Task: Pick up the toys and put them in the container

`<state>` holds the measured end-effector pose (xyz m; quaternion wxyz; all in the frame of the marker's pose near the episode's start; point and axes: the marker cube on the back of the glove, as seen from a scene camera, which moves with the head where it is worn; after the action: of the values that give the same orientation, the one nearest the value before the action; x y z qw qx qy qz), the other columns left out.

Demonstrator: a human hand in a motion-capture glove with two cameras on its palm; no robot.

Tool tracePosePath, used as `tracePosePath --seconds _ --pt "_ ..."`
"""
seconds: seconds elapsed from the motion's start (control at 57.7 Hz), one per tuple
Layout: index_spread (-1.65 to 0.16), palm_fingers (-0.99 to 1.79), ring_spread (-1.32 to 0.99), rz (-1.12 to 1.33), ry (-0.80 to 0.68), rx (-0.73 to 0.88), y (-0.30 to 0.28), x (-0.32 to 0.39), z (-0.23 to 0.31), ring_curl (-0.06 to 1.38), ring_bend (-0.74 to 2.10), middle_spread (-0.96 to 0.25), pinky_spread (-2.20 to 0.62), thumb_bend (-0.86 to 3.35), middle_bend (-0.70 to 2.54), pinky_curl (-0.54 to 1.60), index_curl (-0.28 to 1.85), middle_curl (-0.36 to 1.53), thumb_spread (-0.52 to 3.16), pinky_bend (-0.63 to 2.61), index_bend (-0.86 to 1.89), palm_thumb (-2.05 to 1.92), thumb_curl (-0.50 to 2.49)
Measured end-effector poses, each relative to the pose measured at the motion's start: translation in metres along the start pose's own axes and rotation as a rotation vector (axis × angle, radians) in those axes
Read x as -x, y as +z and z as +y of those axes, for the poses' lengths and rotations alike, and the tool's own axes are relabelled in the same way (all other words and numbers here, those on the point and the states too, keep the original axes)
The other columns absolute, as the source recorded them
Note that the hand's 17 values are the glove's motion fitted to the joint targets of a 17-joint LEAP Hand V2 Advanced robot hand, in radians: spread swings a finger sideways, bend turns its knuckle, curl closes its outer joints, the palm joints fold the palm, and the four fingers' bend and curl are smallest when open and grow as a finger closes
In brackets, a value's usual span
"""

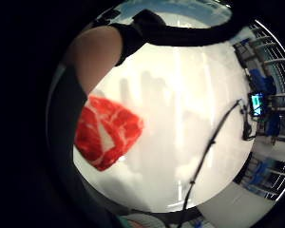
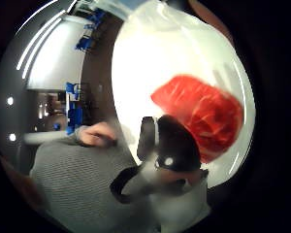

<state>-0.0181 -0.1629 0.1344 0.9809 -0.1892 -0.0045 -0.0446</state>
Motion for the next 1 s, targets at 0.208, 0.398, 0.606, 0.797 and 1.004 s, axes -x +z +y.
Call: tracePosePath --seconds 0.208,0.398,0.606,0.797,1.004 --pt "-0.37 -0.07 -0.15 0.135 0.024 0.031 0.042 0.004 0.0 0.28 0.38 -0.17 0.05 0.0 0.16 0.37 0.29 0.27 1.45 0.84 0.1 0.05 0.3" --pt "-0.38 0.2 -0.27 0.127 0.019 -0.031 0.041 0.002 -0.004 0.35 0.7 -0.22 0.02 0.05 0.3 0.36 0.21 0.31 1.49 0.88 0.06 0.17 0.34" --pt "-0.4 0.88 -0.46 0.055 -0.015 -0.224 0.038 0.009 -0.013 0.46 0.99 -0.27 -0.29 0.2 0.62 0.39 0.25 0.46 1.33 0.94 0.31 0.58 0.55" --pt "-0.39 0.87 -0.55 0.023 -0.112 -0.209 0.013 0.026 -0.012 0.56 1.06 -0.26 -0.37 0.19 0.77 0.44 0.41 0.59 1.09 0.91 0.56 0.64 0.71" --pt "-0.38 0.76 -0.6 0.005 -0.292 -0.379 -0.162 0.036 -0.07 0.64 1.11 -0.25 -0.41 0.16 0.85 0.49 0.52 0.69 0.91 0.96 0.64 0.64 0.84"
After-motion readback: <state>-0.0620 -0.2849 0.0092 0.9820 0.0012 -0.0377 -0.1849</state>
